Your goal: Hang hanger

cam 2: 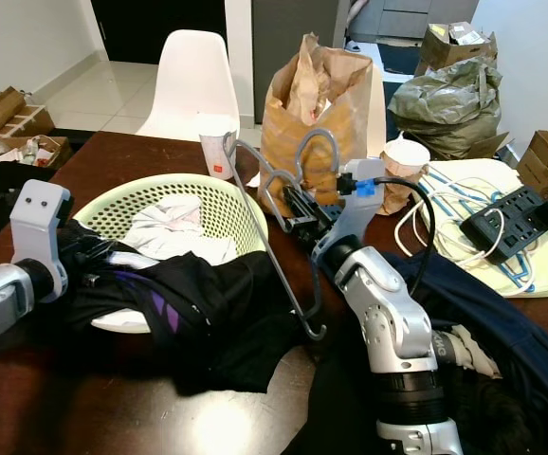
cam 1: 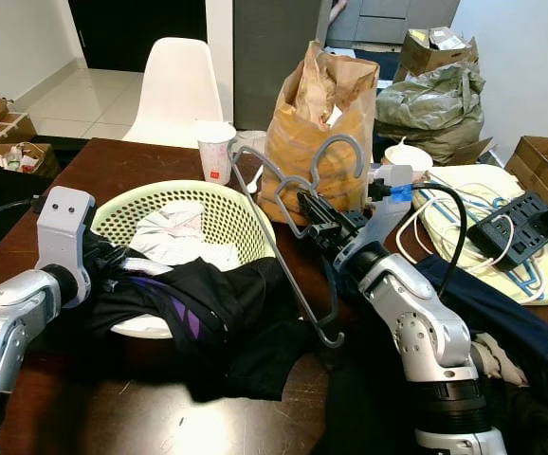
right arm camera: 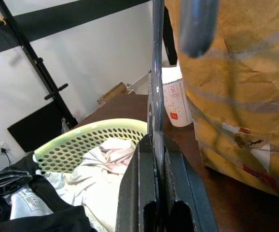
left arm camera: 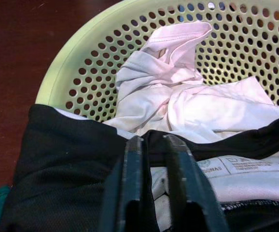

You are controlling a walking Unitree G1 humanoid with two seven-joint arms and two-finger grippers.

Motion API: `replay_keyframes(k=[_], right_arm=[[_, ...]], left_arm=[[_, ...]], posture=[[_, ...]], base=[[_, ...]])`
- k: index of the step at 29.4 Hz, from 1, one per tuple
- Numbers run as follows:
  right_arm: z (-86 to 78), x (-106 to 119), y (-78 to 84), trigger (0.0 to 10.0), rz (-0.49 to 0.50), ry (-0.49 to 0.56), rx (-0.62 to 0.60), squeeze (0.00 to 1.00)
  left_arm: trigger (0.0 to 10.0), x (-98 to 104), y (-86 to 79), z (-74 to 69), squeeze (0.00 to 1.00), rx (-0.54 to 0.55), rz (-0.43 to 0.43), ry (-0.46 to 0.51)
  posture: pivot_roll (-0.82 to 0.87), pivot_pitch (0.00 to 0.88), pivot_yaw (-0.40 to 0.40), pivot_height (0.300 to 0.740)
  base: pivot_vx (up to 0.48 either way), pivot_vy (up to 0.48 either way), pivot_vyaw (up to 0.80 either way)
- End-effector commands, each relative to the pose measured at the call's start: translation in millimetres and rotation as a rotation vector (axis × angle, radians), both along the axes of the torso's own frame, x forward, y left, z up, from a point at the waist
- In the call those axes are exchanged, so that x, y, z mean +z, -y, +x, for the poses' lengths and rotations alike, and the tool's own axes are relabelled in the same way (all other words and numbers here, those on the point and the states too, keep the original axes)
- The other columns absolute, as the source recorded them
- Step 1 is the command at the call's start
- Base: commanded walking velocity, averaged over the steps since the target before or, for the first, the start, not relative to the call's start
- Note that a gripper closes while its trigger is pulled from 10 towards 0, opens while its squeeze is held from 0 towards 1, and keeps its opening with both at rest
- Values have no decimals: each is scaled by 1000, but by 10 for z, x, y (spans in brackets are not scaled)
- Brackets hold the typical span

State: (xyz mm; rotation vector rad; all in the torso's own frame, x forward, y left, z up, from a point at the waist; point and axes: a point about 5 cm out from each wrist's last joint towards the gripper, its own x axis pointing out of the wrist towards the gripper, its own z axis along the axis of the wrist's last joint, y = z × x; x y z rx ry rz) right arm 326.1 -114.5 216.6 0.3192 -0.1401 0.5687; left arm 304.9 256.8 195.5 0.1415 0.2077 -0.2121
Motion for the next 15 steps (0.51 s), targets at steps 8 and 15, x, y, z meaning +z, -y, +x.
replay_keyframes(k=[8, 15], right_arm=[[15, -31, 3, 10000, -11, -13, -6, 0], [19, -32, -3, 10000, -10, -13, -4, 0]], left_arm=[[0, 400, -108, -45, 0, 47, 4, 155], [0, 645, -140, -70, 0, 83, 14, 254]], posture=[[-47, 122, -46, 740], [-44, 121, -46, 740]], base=[[0, 0, 0], [0, 0, 0]])
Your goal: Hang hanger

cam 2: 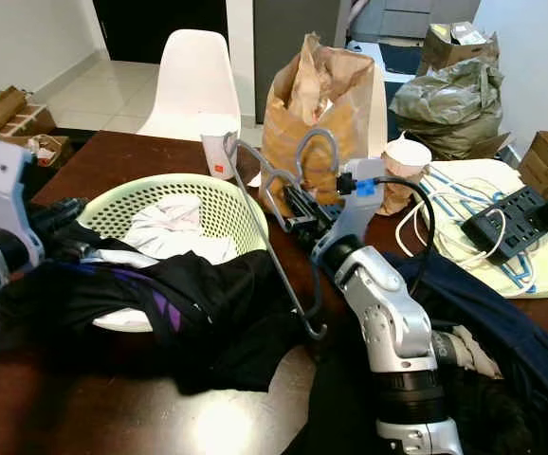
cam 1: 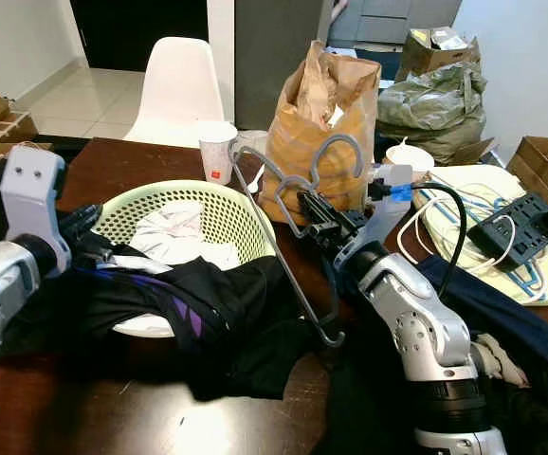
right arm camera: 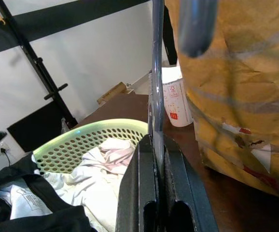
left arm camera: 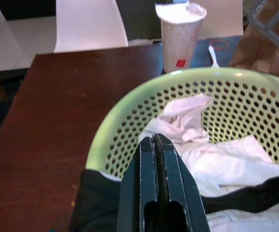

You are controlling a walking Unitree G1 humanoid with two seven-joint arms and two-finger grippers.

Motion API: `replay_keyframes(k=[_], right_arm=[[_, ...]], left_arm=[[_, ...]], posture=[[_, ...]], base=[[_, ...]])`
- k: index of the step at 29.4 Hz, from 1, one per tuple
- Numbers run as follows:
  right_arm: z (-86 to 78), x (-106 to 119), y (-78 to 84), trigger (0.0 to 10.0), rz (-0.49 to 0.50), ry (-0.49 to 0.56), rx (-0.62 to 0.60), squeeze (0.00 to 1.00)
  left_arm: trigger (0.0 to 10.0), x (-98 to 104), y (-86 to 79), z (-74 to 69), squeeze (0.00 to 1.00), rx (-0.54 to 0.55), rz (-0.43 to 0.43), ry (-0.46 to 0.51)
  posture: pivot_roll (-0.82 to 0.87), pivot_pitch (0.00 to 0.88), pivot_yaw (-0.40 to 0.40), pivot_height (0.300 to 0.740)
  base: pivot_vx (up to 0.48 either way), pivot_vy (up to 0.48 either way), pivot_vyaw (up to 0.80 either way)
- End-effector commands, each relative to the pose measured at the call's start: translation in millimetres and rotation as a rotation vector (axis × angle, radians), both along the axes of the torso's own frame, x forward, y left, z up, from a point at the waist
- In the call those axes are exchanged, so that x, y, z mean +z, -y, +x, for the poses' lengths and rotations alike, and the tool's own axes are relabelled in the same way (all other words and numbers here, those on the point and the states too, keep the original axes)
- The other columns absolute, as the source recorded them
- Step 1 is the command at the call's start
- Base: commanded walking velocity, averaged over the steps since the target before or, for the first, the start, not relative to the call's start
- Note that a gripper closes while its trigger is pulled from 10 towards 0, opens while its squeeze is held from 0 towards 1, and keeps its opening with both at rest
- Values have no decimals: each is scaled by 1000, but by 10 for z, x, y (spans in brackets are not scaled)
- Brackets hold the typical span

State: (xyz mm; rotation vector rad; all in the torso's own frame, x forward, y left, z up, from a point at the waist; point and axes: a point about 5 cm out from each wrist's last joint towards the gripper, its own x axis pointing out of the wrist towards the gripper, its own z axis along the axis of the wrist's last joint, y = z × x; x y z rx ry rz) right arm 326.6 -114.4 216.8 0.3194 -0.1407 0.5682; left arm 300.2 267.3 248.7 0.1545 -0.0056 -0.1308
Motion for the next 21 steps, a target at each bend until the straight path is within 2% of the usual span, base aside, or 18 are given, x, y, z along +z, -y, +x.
replay_keyframes(k=[1, 3, 4, 7, 8, 9, 11, 12, 13, 16, 17, 21], right_arm=[[13, -34, -2, 10000, -10, -13, -4, 0], [16, -35, -8, 10000, -9, -13, -2, 0], [20, -33, -22, 10000, -7, -12, 2, 0], [23, -31, -33, 10000, -5, -12, 5, 0], [24, -29, -41, 10000, -3, -10, 7, 0], [24, -29, -41, 10000, -3, -10, 7, 0], [24, -21, -49, 10000, -2, -8, 8, 0], [24, -21, -49, 10000, -2, -8, 8, 0], [24, -18, -46, 10000, -2, -7, 7, 0], [21, -16, -40, 10000, -1, -6, 4, 0], [16, -15, -28, 10000, -1, -6, -3, 0], [13, -16, -21, 10000, 0, -6, -8, 0]], left_arm=[[0, 113, -34, -23, 0, 19, 15, 35], [0, 189, -71, -38, 0, 52, 17, 57], [3686, 183, -79, -47, 0, 63, 4, 50], [3686, 164, -81, -51, 0, 67, -6, 39], [10000, 72, -39, -48, 961, 36, -14, -10], [10000, 72, -39, -48, 961, 36, -14, -10], [10000, -124, 82, -47, 1000, -50, -35, -126], [10000, -124, 82, -47, 1000, -50, -35, -126], [10000, -206, 123, -50, 1000, -78, -38, -182], [10000, -261, 140, -50, 1000, -91, -43, -226], [10000, -338, 162, -50, 1000, -109, -56, -296], [10000, -382, 186, -54, 1000, -124, -67, -341]], posture=[[-44, 121, -46, 740], [-37, 117, -46, 740], [-31, 112, -47, 740], [-31, 112, -46, 740], [-30, 110, -46, 740], [-30, 110, -46, 740], [-32, 110, -42, 740], [-32, 110, -42, 740], [-32, 110, -42, 740], [-34, 110, -35, 740], [-37, 112, -31, 740], [-39, 113, -29, 740]], base=[[0, 0, 0], [0, 0, 0], [0, 0, 0], [0, 0, 0], [0, 0, 0], [0, 0, 0], [0, 0, 0], [0, 0, 0], [0, 0, 0], [0, 0, 0], [0, 0, 0], [0, 0, 0]])
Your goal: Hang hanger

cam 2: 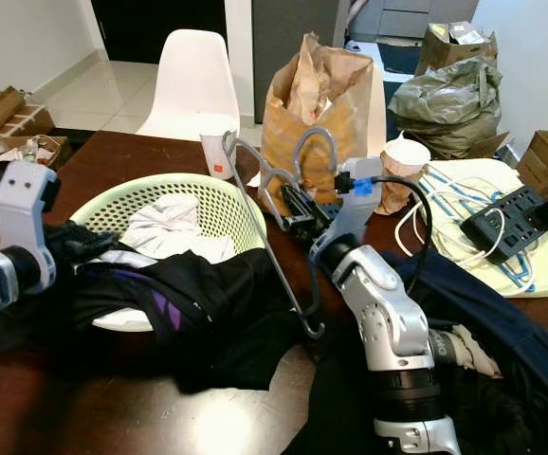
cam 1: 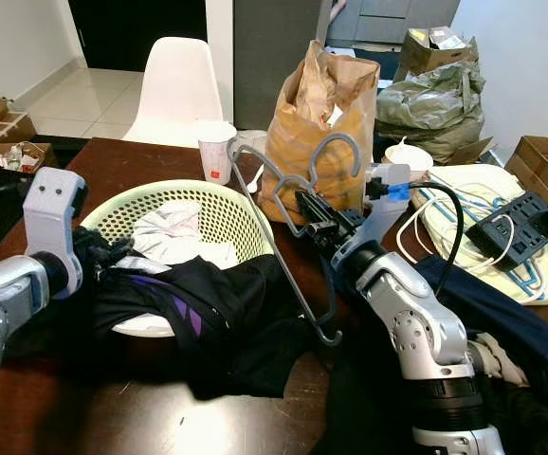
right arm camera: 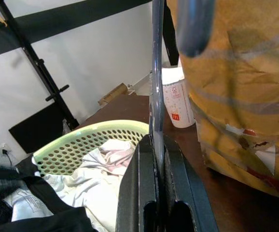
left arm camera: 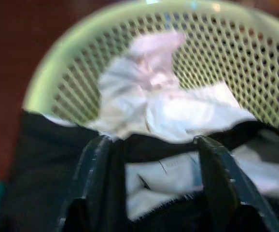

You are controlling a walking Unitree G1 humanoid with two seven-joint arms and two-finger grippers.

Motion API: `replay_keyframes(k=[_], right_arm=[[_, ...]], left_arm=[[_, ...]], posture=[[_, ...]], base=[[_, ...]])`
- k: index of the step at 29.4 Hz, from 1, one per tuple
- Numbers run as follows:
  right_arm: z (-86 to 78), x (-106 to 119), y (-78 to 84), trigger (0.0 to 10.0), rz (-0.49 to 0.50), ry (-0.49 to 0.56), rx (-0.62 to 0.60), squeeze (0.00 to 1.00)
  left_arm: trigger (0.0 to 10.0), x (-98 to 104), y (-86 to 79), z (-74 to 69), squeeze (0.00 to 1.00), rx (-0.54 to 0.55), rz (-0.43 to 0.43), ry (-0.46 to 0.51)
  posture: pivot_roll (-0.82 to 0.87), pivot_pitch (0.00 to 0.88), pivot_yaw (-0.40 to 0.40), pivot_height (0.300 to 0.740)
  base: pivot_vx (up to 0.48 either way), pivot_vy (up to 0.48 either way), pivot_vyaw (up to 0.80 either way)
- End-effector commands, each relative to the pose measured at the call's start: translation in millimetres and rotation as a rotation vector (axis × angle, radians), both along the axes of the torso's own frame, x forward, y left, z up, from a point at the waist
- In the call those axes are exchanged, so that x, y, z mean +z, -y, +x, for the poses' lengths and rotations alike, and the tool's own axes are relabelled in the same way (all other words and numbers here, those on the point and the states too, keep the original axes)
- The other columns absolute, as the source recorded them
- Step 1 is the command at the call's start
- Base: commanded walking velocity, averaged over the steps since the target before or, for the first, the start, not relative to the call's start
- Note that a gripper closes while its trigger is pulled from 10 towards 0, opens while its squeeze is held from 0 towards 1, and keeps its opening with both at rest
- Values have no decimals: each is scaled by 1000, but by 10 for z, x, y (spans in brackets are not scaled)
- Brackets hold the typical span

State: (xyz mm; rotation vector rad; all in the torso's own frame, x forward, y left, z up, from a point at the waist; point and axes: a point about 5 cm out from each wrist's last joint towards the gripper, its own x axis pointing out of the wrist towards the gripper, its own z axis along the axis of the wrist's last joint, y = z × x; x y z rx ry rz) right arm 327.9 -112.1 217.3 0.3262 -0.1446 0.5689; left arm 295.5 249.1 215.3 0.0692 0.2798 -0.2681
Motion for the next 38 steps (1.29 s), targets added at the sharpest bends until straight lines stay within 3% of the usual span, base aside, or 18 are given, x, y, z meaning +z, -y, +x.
replay_keyframes(k=[1, 16, 17, 18, 19, 28, 34, 38], right_arm=[[0, -22, 6, 10000, -8, -8, -11, 0], [3, -30, 23, 10000, -12, -11, -14, 0], [3, -31, 22, 10000, -11, -12, -13, 0], [3, -31, 22, 10000, -11, -12, -13, 0], [0, -33, 21, 10000, -11, -12, -11, 0], [-1, -36, 30, 10000, -13, -13, -15, 0], [0, -33, 40, 10000, -16, -13, -18, 0], [-4, -35, 44, 10000, -18, -14, -18, 0]], left_arm=[[10000, -57, 7, -10, 1000, -4, 3, -58], [10000, -29, -166, -87, 1000, 131, 82, -133], [10000, -19, -176, -92, 925, 138, 84, -133], [10000, -19, -176, -92, 925, 138, 84, -133], [10000, -6, -198, -104, 0, 153, 102, -135], [10000, 1, -259, -133, 0, 191, 146, -156], [10000, -62, -384, -159, 0, 249, 244, -194], [10000, -87, -564, -161, 0, 346, 406, -183]], posture=[[-40, 114, -29, 740], [-36, 119, -35, 740], [-36, 119, -35, 740], [-36, 119, -35, 740], [-36, 119, -35, 740], [-41, 122, -35, 740], [-45, 123, -36, 740], [-48, 125, -35, 740]], base=[[0, 0, 0], [0, 0, 0], [0, 0, 0], [0, 0, 0], [0, 0, 0], [0, 0, 0], [0, 0, 0], [0, 0, 0]])
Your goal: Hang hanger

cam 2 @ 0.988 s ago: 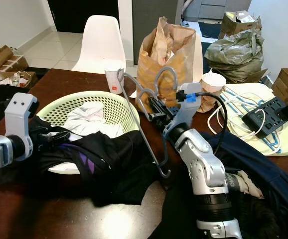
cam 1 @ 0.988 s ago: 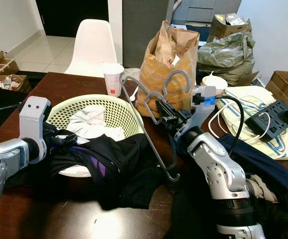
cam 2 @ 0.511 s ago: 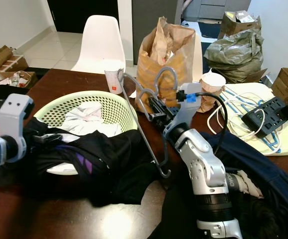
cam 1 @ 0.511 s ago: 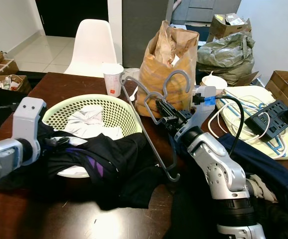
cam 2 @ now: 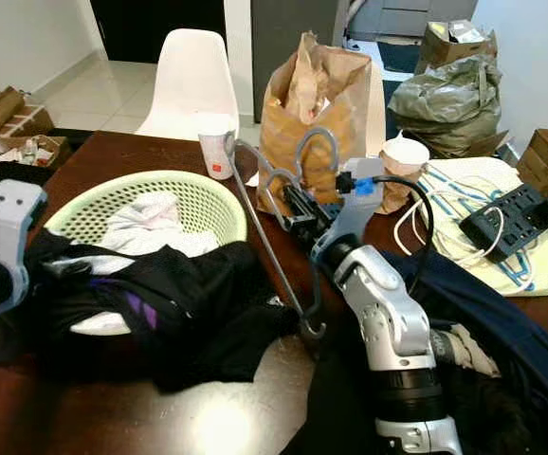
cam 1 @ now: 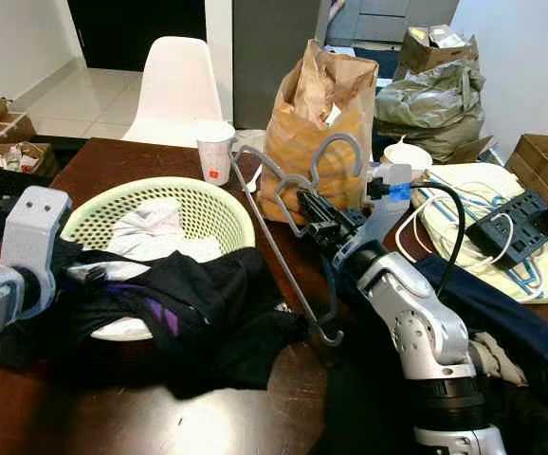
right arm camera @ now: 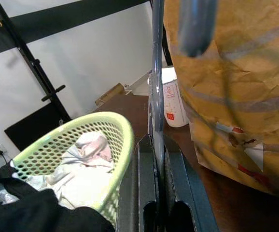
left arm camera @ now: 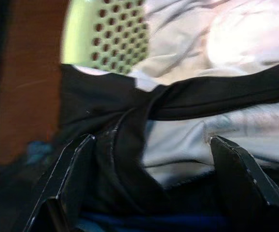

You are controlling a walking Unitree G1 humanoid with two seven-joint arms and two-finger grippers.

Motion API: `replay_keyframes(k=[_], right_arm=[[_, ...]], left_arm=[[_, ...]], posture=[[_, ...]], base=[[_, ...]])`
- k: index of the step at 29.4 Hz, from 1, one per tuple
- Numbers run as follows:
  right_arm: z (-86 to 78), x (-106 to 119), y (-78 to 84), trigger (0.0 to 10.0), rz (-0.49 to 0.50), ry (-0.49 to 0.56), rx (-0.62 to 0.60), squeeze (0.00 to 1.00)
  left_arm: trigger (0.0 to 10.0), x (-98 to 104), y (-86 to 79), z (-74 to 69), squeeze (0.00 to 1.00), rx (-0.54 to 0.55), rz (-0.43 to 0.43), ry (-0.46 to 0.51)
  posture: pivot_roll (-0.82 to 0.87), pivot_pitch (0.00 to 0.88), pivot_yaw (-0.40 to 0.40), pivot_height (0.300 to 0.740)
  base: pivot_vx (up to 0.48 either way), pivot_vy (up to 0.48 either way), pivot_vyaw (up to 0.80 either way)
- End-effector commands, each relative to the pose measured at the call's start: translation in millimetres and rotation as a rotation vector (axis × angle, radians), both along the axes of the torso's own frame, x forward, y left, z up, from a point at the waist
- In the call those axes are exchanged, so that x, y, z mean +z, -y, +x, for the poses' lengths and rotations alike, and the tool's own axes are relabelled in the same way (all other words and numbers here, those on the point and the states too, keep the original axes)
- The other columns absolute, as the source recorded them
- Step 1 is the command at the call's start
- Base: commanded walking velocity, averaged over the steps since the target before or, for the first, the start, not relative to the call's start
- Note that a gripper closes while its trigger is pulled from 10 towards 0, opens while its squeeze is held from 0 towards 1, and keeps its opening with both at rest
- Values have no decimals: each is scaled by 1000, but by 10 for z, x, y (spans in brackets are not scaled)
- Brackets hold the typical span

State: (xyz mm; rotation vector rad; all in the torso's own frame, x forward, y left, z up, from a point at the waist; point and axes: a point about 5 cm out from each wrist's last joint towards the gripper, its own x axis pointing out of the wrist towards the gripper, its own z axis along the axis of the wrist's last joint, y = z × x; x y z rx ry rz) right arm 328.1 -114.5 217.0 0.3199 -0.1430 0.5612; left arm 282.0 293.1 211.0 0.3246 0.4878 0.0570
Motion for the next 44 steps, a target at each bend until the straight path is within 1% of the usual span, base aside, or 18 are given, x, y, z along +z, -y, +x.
replay_keyframes(k=[1, 2, 3, 4, 11, 12, 16, 19, 22, 25, 26, 29, 32, 38, 44], right_arm=[[-6, -32, 20, 10000, -11, -13, -11, 0], [-8, -33, 19, 10000, -12, -13, -10, 0], [-8, -33, 19, 10000, -12, -13, -10, 0], [-9, -34, 17, 10000, -13, -14, -9, 0], [-15, -34, 22, 10000, -16, -14, -8, 0], [-15, -35, 21, 10000, -17, -14, -6, 0], [-15, -35, 20, 10000, -17, -14, -4, 0], [-18, -39, 14, 10000, -17, -15, -1, 0], [-19, -40, 12, 10000, -18, -16, 0, 0], [-19, -35, 8, 10000, -18, -15, 1, 0], [-19, -35, 8, 10000, -18, -15, 1, 0], [-23, -31, 13, 10000, -19, -14, -1, 0], [-28, -31, 15, 10000, -20, -14, -2, 0], [-40, -30, 30, 10000, -22, -16, -7, 0], [-42, -29, 35, 10000, -24, -19, -7, 0]], left_arm=[[10000, -44, -124, -26, 0, 58, 85, -23], [10000, -45, -148, -24, 0, 70, 110, -21], [10000, -45, -148, -24, 0, 70, 110, -21], [10000, -26, -140, -9, 0, 76, 134, -2], [10000, 62, -124, 25, 0, 85, 154, 64], [10000, 117, -133, 37, 0, 95, 164, 97], [10000, 133, -137, 40, 0, 97, 169, 106], [10000, 167, -187, 38, 0, 122, 193, 135], [10000, 158, -203, 36, 0, 127, 201, 132], [10000, 18, -212, 33, 0, 119, 201, 86], [10000, 18, -212, 33, 0, 119, 201, 86], [10000, -116, -208, 32, 0, 113, 199, 47], [10000, -161, -209, 37, 0, 106, 204, 40], [10000, -153, -170, 69, 0, 80, 189, 57], [10000, -112, -179, 72, 0, 88, 211, 74]], posture=[[-48, 125, -35, 740], [-48, 126, -35, 740], [-48, 126, -35, 740], [-50, 126, -38, 740], [-50, 126, -41, 740], [-48, 125, -42, 740], [-48, 126, -42, 740], [-47, 126, -43, 740], [-47, 126, -44, 740], [-49, 127, -43, 740], [-49, 127, -43, 740], [-53, 128, -41, 740], [-58, 133, -38, 740], [-61, 137, -38, 740], [-61, 141, -42, 740]], base=[[0, 0, 0], [0, 0, 0], [0, 0, 0], [0, 0, 0], [0, 0, 0], [0, 0, 0], [0, 0, 0], [0, 0, 0], [0, 0, 0], [0, 0, 0], [0, 0, 0], [0, 0, 0], [0, 0, 0], [0, 0, 0], [0, 0, 0]])
